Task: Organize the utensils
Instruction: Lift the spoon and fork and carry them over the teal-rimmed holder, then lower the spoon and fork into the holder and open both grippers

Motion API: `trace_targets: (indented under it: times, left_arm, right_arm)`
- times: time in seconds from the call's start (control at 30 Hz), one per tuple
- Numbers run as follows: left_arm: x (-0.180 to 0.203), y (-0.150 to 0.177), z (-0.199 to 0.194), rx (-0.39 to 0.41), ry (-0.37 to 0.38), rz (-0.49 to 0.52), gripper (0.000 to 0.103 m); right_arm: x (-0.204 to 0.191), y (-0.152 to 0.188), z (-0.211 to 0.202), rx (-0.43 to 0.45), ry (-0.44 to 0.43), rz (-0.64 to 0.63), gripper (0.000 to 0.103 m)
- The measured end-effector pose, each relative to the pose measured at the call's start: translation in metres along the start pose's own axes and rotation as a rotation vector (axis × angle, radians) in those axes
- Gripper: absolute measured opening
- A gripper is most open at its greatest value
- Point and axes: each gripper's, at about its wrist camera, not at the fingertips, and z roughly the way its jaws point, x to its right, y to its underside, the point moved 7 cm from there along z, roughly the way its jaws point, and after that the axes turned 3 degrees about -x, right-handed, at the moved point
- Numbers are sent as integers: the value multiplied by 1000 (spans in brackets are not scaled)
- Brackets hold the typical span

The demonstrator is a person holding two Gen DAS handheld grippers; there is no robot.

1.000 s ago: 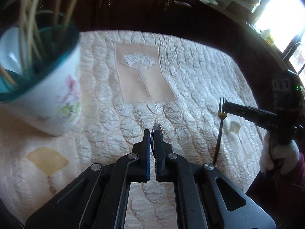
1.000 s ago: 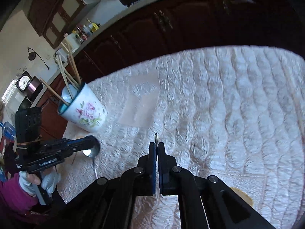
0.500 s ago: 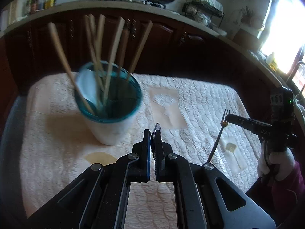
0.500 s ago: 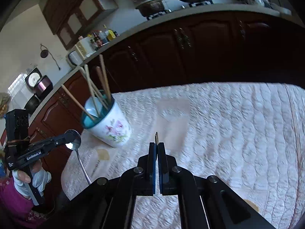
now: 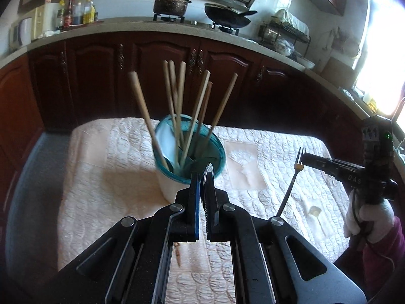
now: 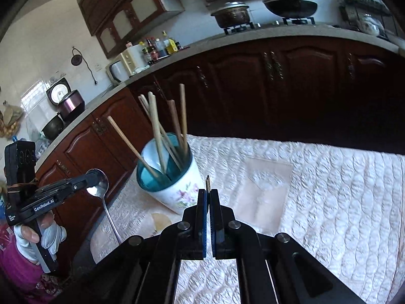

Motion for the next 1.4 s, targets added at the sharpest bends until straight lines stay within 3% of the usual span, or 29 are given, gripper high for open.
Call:
trace_targets:
  times: [0.33,0.63,0.8,1.03,1.4]
  left_arm:
    - [-24,-24,-25,66,-44,-25,2]
    - [-41,-70,-37,188,-186,-25,2]
    - [-45,-86,-23,250,-318,12,2]
    - [-48,-90,5,280,-413,47,2]
    - [-40,-73,41,275,-493,127,2]
  right_arm:
    - [-33,-33,10,31,-10,-50,2]
    - [-50,-78,18,113,40,-79,2]
    - [-54,-91,40,123,93,-103,2]
    - [-40,-105,61,142,158,-79,2]
    - [-40,-98,89,129,223,-121,2]
